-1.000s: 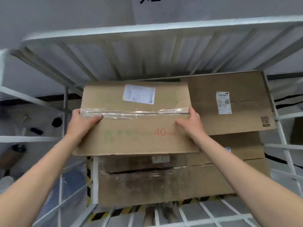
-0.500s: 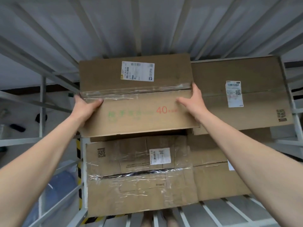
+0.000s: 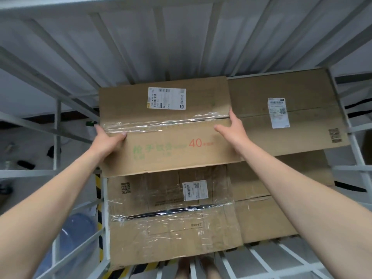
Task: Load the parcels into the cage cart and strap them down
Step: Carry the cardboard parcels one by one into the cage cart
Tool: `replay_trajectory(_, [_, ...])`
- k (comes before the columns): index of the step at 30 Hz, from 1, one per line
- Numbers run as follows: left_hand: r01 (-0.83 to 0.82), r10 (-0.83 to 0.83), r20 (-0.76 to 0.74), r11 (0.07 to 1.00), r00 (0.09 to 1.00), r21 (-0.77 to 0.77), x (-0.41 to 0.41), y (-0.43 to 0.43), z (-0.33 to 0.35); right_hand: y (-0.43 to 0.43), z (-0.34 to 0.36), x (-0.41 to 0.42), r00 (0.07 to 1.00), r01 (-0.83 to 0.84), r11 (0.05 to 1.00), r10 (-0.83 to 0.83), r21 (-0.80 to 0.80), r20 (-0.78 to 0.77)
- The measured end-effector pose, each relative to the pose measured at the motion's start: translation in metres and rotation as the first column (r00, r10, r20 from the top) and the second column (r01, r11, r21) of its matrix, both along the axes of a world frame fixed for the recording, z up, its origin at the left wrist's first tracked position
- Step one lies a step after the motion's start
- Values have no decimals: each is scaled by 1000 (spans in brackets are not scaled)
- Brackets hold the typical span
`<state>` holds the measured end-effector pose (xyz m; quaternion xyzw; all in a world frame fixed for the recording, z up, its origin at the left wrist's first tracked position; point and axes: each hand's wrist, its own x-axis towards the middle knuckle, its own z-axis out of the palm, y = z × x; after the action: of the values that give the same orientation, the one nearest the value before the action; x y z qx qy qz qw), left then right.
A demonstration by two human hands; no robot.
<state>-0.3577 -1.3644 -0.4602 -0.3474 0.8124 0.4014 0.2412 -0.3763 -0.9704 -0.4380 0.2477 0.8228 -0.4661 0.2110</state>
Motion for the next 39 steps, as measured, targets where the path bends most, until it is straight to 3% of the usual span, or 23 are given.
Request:
replay_trajectory(4, [202, -210, -11, 953, 978, -228, 5, 32, 31, -1, 27, 21, 1000, -6, 999, 6, 34, -3])
replay_trajectory(8, [438, -483, -78, 842, 872, -313, 24, 98, 83, 7, 76, 64, 993, -119, 986, 118, 118, 10])
replay_trajectory(14, [708, -783, -69, 592, 618, -385, 79, 235, 196, 69, 184, 160, 965, -258, 893, 258, 368, 51])
replay_trajectory(18, [822, -905, -81, 415, 418, -391, 132, 343, 269, 151, 252, 228, 983, -175, 862, 181, 475, 34])
replay_trajectory(25, [880, -996, -72, 85, 58, -468, 238, 548, 347, 329, 340, 368, 998, 62, 829, -46, 556, -43])
replay_trajectory(29, [873, -987, -125, -31, -104, -487, 311, 680, 381, 434, 375, 461, 988, 145, 776, -143, 614, -52])
replay_trajectory(33, [874, -968, -172, -78, -181, -479, 366, 782, 405, 515, 396, 534, 967, 214, 734, -252, 644, -33])
replay_trajectory(39, [894, -958, -200, -101, -207, -436, 395, 889, 418, 604, 394, 571, 929, 312, 721, -367, 619, -41])
